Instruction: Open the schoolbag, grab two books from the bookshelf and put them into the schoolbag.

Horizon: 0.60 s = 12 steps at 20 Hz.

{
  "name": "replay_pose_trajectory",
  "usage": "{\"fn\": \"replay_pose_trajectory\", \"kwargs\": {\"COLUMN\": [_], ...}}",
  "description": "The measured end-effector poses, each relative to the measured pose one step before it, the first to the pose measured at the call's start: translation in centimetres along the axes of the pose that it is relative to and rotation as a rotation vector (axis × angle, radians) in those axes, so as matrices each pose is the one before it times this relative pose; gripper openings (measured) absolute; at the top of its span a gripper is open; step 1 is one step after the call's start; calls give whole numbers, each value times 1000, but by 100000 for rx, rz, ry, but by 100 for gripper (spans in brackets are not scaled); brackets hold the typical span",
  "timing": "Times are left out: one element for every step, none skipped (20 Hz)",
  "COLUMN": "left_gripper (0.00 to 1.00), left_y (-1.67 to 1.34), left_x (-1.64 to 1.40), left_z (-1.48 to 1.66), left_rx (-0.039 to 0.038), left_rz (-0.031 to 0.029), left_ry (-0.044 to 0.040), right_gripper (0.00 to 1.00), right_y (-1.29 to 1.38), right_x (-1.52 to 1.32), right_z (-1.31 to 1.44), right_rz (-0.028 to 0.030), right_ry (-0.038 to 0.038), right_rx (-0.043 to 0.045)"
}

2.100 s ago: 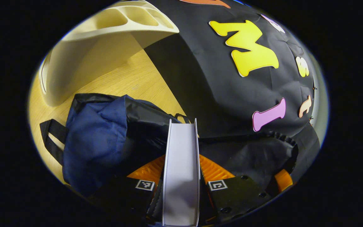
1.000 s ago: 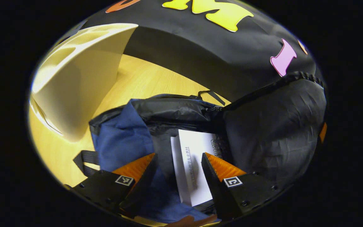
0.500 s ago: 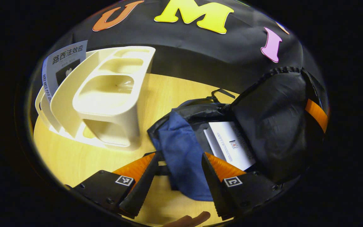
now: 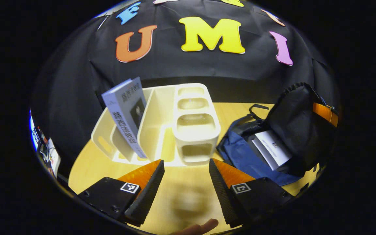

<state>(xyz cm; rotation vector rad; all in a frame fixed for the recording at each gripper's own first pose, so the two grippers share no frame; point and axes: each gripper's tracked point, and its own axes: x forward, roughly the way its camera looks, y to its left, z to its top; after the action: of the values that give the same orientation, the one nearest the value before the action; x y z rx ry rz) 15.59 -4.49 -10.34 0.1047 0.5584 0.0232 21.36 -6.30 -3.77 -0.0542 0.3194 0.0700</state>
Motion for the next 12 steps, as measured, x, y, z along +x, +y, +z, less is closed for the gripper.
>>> {"fn": "replay_pose_trajectory", "kwargs": {"left_gripper": [87, 87, 87, 87, 87, 84, 83, 84, 84, 84, 84, 85], "left_y": [1158, 741, 695, 1004, 860, 827, 927, 666, 875, 1262, 1136, 932], "left_x": [-353, -441, -344, -53, -71, -344, -131, -43, 180, 173, 360, 278], "left_z": [882, 835, 760, 768, 666, 991, 1095, 1130, 740, 1009, 1178, 1336], "left_rx": [1404, 701, 182, -34, -84, -866, -1076, -531, -237, -332, -1337, -842], "left_rz": [1286, 482, -173, 918, 313, -27, -10, -796, 542, 1403, 1510, 563], "left_ry": [-2294, -1671, -1201, -881, -657, -577, -713, -989, -35, -77, -601, -284], "right_gripper": [4, 2, 1, 1, 1, 2, 3, 4, 1, 4, 4, 4], "right_y": [40, 97, 114, 109, 82, -21, -25, -11, -65, -53, -132, -132], "right_x": [-32, 8, -15, 59, -82, 72, -98, 69, -45, -62, 2, 12], "right_z": [148, -67, 0, -13, -16, -95, -73, -20, -7, -19, 64, -41], "right_rz": [53, 91, 82, -17, 70, -276, -341, 21, 4, -36, -158, -182], "right_ry": [-389, -5, -279, -40, -171, -127, -52, -131, -109, -164, -153, 7], "right_rx": [361, 373, 377, 464, -53, 138, 146, 533, 995, 892, 726, 487]}}
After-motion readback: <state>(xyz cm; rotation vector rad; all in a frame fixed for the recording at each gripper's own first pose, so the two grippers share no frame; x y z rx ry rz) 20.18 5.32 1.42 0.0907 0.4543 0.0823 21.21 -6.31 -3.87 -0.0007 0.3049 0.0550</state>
